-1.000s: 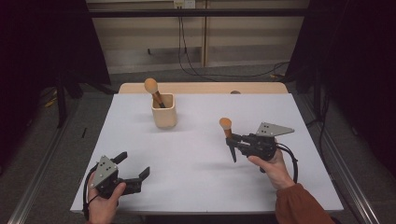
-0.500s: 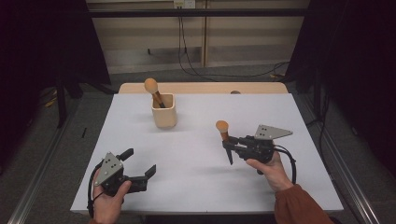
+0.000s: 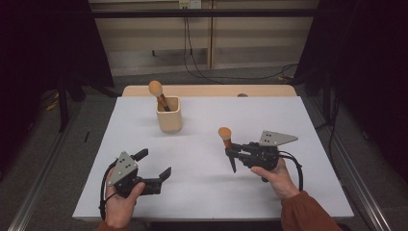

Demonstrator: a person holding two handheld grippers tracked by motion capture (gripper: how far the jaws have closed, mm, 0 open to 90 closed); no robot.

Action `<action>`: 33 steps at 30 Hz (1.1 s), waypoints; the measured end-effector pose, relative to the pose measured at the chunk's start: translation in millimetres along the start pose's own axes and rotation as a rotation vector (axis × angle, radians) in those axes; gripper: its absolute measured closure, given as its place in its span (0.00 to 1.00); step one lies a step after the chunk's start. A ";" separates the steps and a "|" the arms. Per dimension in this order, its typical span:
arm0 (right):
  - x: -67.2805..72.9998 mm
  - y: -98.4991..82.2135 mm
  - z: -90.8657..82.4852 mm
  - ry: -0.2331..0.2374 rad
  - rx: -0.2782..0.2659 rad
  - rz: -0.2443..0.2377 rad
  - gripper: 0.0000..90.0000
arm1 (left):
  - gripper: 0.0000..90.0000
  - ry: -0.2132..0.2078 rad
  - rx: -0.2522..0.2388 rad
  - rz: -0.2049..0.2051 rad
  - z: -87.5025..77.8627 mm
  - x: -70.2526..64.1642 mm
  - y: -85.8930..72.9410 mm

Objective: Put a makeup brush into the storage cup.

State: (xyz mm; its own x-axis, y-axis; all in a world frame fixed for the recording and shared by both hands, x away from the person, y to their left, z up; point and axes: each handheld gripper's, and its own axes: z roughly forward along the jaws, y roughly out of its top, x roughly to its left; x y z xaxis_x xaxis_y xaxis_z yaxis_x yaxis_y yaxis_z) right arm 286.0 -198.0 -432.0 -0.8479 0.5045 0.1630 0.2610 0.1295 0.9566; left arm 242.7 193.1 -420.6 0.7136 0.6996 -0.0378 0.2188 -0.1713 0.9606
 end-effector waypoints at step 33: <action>19.9 6.1 10.0 0.077 -0.026 -0.017 0.83 | 0.03 -0.237 -0.045 0.030 76.8 -50.9 56.2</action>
State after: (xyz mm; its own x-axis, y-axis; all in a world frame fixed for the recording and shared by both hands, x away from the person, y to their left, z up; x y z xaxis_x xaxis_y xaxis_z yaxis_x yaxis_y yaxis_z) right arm 275.3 -178.6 -425.4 -0.8854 0.4349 0.1640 0.2353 0.1150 0.9651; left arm 269.7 94.7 -385.8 0.8569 0.5111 -0.0678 0.1695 -0.1549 0.9733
